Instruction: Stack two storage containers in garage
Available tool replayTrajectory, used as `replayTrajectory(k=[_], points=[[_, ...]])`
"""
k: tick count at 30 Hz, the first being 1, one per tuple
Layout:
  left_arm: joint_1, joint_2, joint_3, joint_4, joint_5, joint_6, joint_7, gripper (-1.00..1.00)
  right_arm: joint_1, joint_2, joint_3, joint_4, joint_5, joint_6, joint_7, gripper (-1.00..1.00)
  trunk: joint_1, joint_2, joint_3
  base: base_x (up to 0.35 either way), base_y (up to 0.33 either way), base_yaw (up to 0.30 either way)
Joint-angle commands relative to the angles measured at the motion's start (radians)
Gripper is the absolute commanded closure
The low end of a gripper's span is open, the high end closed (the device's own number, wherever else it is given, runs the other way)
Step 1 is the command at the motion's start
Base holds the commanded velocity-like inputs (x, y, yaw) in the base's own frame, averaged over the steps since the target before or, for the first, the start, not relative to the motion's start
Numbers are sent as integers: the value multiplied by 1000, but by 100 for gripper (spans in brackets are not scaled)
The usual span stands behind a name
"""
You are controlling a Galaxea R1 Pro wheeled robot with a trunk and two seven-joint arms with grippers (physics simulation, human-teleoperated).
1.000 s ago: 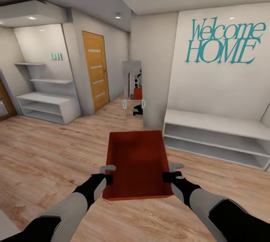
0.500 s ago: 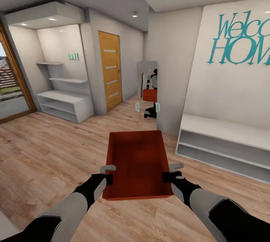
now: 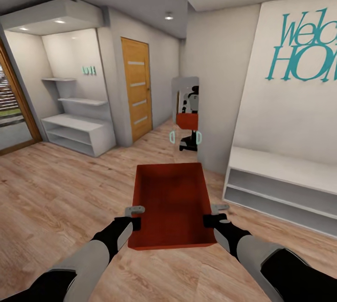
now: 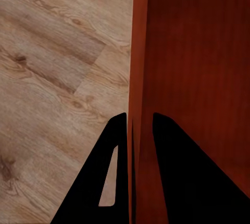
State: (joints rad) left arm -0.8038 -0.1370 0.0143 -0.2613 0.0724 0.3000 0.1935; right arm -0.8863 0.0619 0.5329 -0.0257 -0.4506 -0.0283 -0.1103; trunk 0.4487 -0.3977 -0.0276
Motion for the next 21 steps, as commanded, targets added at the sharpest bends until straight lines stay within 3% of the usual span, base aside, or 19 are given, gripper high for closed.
replayTrajectory(k=[1,17,21], points=[[0,4,-5,-6,-29,3,15,100,-1,0,-19,27,-19,-5,-5,100,1,-2,-2,328,0,0],[-1,4,-5,-6,-28,5,15,100,-1,1,-19,27,-19,-5,-4,100,1,-2,-2,328,0,0],[-1,4,-5,-6,-28,5,15,100,-1,1,-19,27,-19,-4,-3,100,1,-2,-2,328,0,129]])
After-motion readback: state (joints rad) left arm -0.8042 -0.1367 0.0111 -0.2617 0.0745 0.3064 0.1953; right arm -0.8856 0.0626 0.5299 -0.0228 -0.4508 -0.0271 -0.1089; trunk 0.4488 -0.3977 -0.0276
